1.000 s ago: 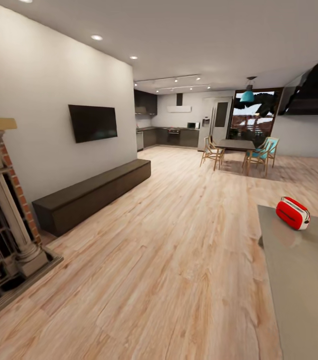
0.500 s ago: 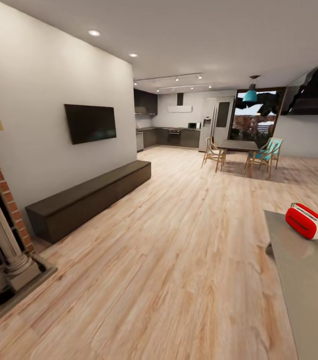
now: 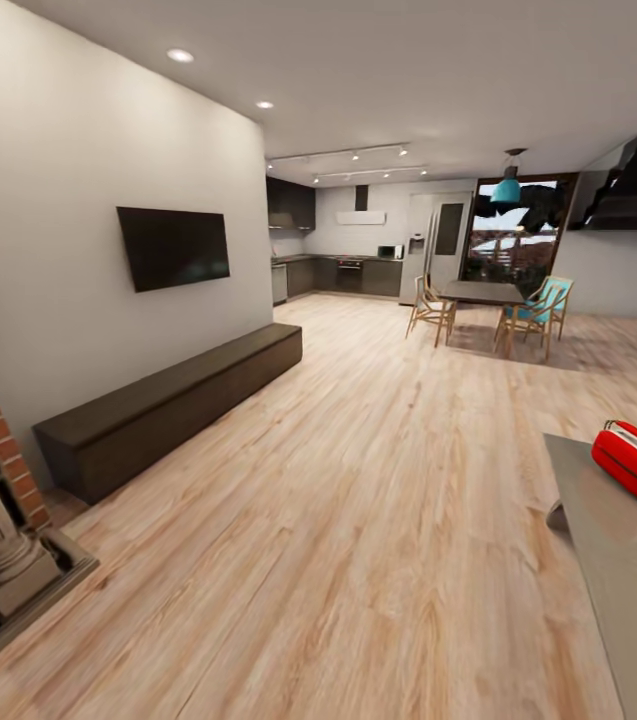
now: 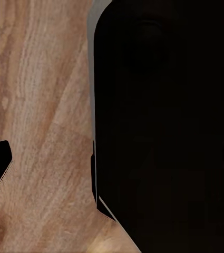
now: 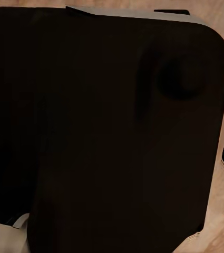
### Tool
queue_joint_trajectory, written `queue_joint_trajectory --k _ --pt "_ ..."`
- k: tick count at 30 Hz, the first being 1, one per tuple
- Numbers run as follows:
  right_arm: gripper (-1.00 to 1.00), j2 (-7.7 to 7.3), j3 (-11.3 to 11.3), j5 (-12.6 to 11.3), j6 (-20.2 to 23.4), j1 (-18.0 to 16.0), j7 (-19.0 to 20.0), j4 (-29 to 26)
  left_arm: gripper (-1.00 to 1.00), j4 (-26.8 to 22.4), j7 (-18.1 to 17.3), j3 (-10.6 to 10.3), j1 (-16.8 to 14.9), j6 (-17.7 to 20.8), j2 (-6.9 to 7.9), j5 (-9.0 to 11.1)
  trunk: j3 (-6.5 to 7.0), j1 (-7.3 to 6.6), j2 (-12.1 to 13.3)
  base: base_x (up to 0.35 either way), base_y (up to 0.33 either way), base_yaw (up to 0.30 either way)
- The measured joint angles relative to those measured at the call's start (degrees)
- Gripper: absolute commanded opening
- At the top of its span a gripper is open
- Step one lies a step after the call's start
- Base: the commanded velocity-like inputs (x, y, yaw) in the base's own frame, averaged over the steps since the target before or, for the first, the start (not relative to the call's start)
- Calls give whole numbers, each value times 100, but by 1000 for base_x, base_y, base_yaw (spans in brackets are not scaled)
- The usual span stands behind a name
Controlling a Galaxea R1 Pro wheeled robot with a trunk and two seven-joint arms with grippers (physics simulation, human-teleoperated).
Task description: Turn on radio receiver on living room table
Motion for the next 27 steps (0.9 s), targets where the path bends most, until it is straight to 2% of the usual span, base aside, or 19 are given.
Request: queue_joint_trajectory --k 27 --pt "100 0 0 0 0 0 1 0 100 4 0 0 0 2 0 0 0 0 0 331 0 0"
